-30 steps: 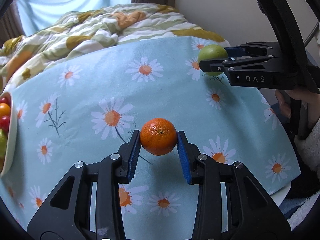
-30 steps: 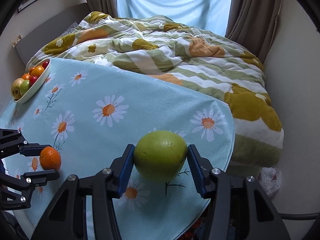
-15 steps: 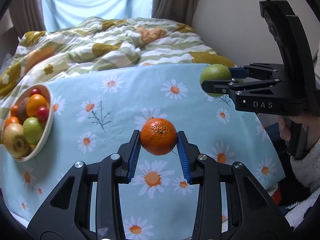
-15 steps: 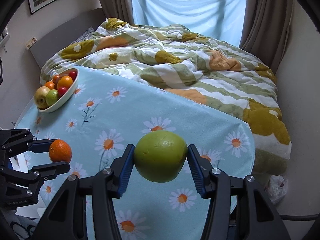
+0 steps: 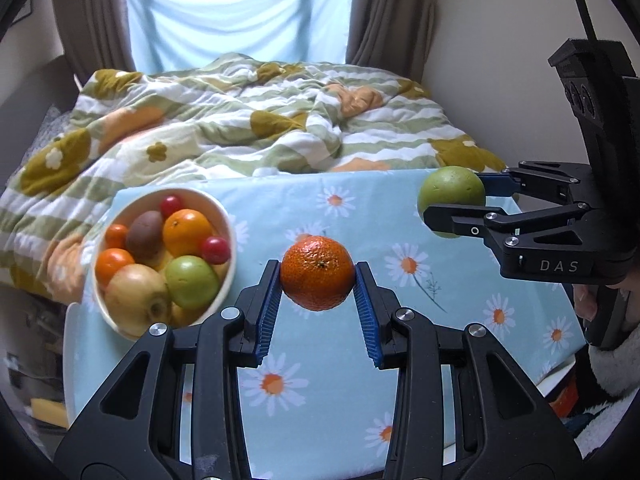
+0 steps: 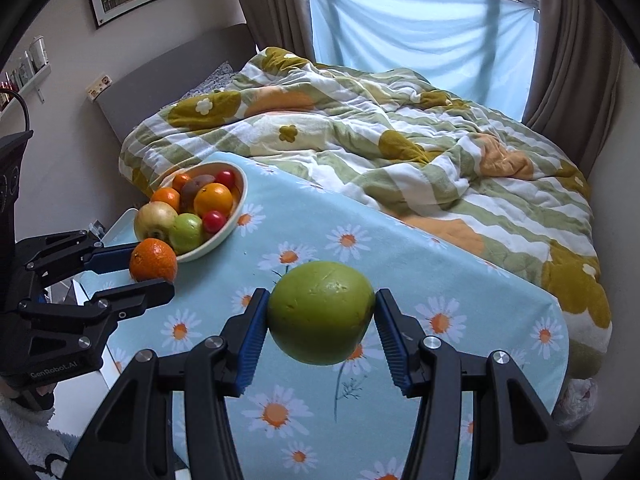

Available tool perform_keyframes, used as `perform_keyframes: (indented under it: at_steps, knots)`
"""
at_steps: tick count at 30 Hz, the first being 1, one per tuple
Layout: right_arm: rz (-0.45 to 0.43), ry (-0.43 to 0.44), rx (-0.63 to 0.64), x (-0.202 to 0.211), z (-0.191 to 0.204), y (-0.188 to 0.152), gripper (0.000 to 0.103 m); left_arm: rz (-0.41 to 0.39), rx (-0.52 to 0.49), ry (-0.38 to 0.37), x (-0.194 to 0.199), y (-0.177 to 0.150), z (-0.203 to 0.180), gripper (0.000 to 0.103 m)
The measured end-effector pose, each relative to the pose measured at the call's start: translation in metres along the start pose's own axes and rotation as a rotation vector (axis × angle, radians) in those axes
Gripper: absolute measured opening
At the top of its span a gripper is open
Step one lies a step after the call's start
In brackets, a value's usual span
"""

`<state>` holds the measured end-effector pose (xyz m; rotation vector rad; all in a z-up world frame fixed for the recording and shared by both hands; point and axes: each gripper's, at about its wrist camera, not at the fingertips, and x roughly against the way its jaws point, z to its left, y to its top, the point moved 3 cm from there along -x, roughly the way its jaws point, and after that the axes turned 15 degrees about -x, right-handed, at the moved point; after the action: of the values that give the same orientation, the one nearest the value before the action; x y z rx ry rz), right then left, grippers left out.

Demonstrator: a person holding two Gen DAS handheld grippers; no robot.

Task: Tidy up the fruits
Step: 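Carry the tangerine into the white bowl and open the left tool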

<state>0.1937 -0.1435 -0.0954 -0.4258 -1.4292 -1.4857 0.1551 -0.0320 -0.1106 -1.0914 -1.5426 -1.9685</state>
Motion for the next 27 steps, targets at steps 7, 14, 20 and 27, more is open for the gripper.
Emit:
perform_keyframes:
  at_steps: [7,14,20,27]
  knots:
    - [-0.003,0.004,-0.031,-0.02,0.045,0.018,0.049,0.003,-0.004,0.005,0.002,-0.005,0.063,0.043]
    - [-0.006,-0.006,-0.07,-0.043,0.079,0.03,0.049,0.021,-0.018,-0.009,-0.012,-0.013,0.119,0.043]
    - [0.001,-0.012,-0.107,-0.065,0.098,0.034,0.049,0.044,-0.042,-0.023,-0.034,-0.019,0.155,0.043]
    - [0.006,-0.035,-0.164,-0.085,0.107,0.035,0.049,0.076,-0.077,-0.06,-0.061,-0.025,0.179,0.043]
